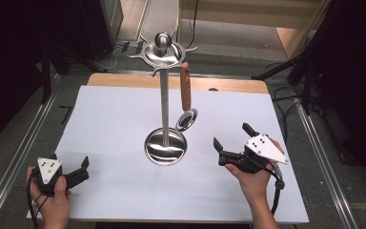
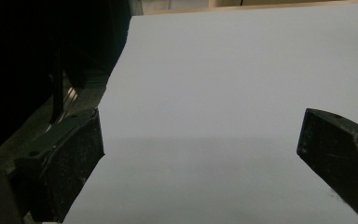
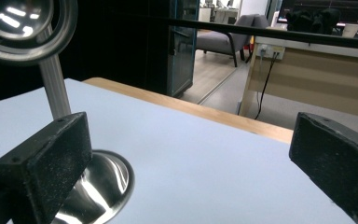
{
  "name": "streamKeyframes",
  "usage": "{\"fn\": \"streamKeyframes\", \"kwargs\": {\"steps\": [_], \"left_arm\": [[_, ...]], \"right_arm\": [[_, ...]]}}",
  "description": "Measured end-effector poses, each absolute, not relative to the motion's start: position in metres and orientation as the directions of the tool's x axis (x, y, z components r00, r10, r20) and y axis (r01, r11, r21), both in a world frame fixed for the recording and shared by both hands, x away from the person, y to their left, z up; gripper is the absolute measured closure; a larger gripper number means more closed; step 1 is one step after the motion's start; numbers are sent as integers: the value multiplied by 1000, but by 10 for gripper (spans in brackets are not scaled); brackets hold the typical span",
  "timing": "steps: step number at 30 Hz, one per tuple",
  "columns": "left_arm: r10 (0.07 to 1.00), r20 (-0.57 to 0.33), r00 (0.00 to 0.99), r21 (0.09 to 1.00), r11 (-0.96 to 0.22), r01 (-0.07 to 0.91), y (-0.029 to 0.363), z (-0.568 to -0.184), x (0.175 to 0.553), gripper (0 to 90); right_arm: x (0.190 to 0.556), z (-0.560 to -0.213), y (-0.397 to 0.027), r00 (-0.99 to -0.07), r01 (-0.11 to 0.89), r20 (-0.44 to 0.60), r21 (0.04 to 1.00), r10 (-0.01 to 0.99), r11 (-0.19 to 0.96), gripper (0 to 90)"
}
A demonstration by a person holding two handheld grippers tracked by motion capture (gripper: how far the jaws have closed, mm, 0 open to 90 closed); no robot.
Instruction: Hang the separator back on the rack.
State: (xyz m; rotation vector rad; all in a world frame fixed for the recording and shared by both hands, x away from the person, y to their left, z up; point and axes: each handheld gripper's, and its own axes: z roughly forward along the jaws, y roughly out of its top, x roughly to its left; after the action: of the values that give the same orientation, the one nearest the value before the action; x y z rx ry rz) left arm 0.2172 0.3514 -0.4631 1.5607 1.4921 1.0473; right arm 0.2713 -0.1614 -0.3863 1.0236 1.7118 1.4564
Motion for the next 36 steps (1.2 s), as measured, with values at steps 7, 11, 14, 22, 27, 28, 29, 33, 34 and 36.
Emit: {"fn": "streamKeyframes", "kwargs": {"steps": [7, 11, 14, 22, 27, 28, 29, 33, 34, 36], "left_arm": [[997, 74, -3, 911, -67, 407, 351, -463, 217, 11], [997, 76, -3, 911, -68, 407, 351, -463, 217, 11], [997, 77, -3, 912, -69, 405, 351, -463, 217, 12], [997, 76, -5, 912, -68, 405, 351, -463, 217, 12], [997, 74, -4, 912, -66, 404, 351, -463, 217, 11], [997, 74, -4, 912, -66, 404, 351, -463, 217, 11], [997, 74, -4, 912, -66, 405, 351, -463, 217, 12], [997, 72, -2, 912, -65, 406, 352, -463, 217, 12], [998, 70, -3, 912, -62, 406, 352, -463, 217, 11], [998, 70, -4, 912, -62, 406, 352, -463, 217, 11]], "right_arm": [[269, -398, -176, -453, 174, 13, 982, 892, 74, 0], [267, -404, -183, -437, 184, 16, 980, 899, 72, 0], [266, -409, -189, -427, 197, 26, 978, 904, 65, 0], [264, -425, -205, -396, 226, 25, 971, 918, 71, 0], [264, -435, -217, -369, 249, 21, 965, 929, 77, 0], [263, -437, -220, -362, 253, 19, 964, 932, 79, 0], [263, -439, -223, -356, 258, 21, 963, 934, 77, 0], [262, -447, -234, -334, 280, 31, 958, 942, 67, 0], [261, -449, -237, -326, 287, 34, 956, 945, 65, 0], [260, -453, -242, -314, 296, 33, 953, 949, 65, 0]]}}
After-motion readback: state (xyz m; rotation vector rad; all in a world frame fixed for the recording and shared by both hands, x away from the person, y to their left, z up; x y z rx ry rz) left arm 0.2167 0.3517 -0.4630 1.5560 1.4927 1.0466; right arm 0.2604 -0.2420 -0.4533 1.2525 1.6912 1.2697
